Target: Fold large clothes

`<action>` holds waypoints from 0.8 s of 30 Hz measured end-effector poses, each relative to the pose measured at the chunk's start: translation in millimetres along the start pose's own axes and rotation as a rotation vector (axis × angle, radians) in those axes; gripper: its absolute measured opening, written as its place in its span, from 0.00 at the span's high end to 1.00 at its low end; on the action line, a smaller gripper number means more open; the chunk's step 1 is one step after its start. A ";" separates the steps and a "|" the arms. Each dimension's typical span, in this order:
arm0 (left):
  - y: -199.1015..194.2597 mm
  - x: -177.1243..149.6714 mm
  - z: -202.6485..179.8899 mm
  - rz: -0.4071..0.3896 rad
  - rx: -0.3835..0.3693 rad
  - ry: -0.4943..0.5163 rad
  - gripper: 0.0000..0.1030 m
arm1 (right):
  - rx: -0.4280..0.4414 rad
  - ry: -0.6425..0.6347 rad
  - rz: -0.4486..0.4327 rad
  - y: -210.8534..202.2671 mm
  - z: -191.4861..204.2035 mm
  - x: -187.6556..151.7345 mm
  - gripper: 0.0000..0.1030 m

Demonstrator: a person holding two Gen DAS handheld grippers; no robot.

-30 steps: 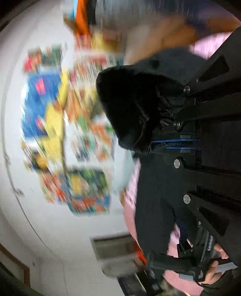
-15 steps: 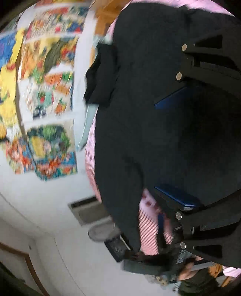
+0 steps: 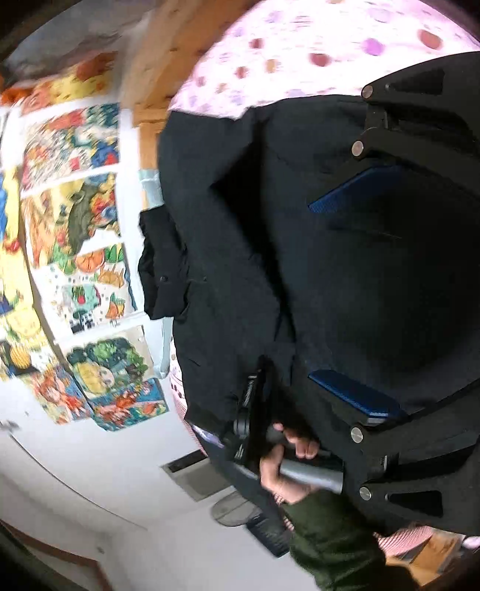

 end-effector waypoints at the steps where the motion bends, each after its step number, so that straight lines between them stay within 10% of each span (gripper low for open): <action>1: -2.1 2.4 -1.3 -0.026 0.035 0.010 0.90 | -0.008 0.008 -0.004 -2.6 -4.8 -4.4 0.20; 10: -105.5 50.6 40.5 -0.435 0.248 -0.020 0.97 | -0.054 0.045 -0.024 -12.4 -33.6 36.2 0.07; 17: -60.2 38.1 68.4 -0.306 0.283 -0.010 0.96 | -0.133 0.053 0.060 89.1 -93.3 108.4 0.07; 21: -20.6 18.4 84.8 -0.150 0.212 -0.153 0.86 | -0.219 0.051 0.320 174.9 -144.1 82.2 0.07; 24: -21.4 11.8 94.6 -0.131 0.121 -0.229 0.76 | -0.228 0.011 0.351 196.7 -156.0 59.5 0.04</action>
Point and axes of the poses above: each gripper's, at about its wrist camera, not at the fingertips, and y roughly the way its jaws point, z to its left, x to its top, the point moved 9 cm from there along y, roughly the way its jaws point, and after that the axes turned 10 degrees about x, right-handed, at the moved point
